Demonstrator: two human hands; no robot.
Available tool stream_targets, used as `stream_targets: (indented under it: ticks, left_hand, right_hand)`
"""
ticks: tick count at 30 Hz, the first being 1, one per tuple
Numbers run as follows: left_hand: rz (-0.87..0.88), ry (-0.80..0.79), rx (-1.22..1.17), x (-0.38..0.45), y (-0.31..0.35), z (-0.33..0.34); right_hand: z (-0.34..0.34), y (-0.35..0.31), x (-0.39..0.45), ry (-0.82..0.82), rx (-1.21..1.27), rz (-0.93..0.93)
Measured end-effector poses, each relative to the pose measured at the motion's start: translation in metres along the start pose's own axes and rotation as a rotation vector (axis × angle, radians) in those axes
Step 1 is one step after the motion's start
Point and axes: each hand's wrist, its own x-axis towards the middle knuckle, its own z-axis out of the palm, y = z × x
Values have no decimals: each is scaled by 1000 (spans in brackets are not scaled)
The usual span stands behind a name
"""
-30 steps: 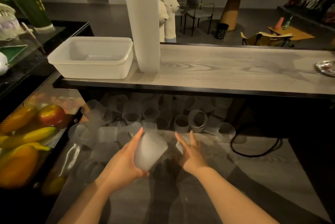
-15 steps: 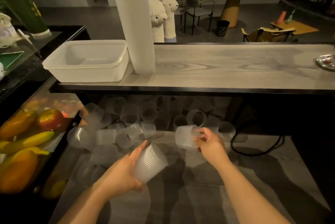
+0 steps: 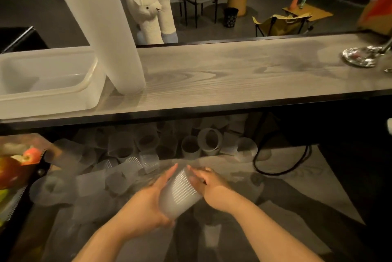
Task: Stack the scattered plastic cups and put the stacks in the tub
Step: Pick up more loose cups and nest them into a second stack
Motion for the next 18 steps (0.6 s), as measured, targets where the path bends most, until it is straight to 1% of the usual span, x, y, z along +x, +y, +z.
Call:
stream_targets:
  ticks: [1,2,3,5,6,7,9,12,14,16,18]
  left_hand:
    - [-3,0,-8,4,-2,1]
    - [-7,10,-13,8,-5,2]
    - [-9,27,-15,12,-9,3]
    - [-27,57,-19,17,-14,5]
    - [-38,68,-15,18,-17,6]
    - [-44,76,-11,19,-19,6]
    - [-66,65,-12,17,-22,5]
    - [-86,68,-32,10,-32,1]
    - [-67,100,-66,4,-42,-1]
    - [-66,119,-85,-2,-49,-3]
    - [-66,135,-108,-5,-54,-5]
  right_hand:
    - [-3,0,5,-24,-19,14]
    - [-7,0,11,-1,-52,4]
    - [-12,-2,19,70,-117,-23]
    - [-22,-13,29,273,-379,-85]
    - [-25,-21,34,320,-494,-87]
    - [-27,-27,42,312,-576,-49]
    - [-28,-37,61,225,-682,68]
    - [-26,-41,91,87,-738,242]
    - [-21,-37,103,34,-777,307]
    - [-13,-29,106,51,-837,323]
    - [-8,-19,104,114,-916,277]
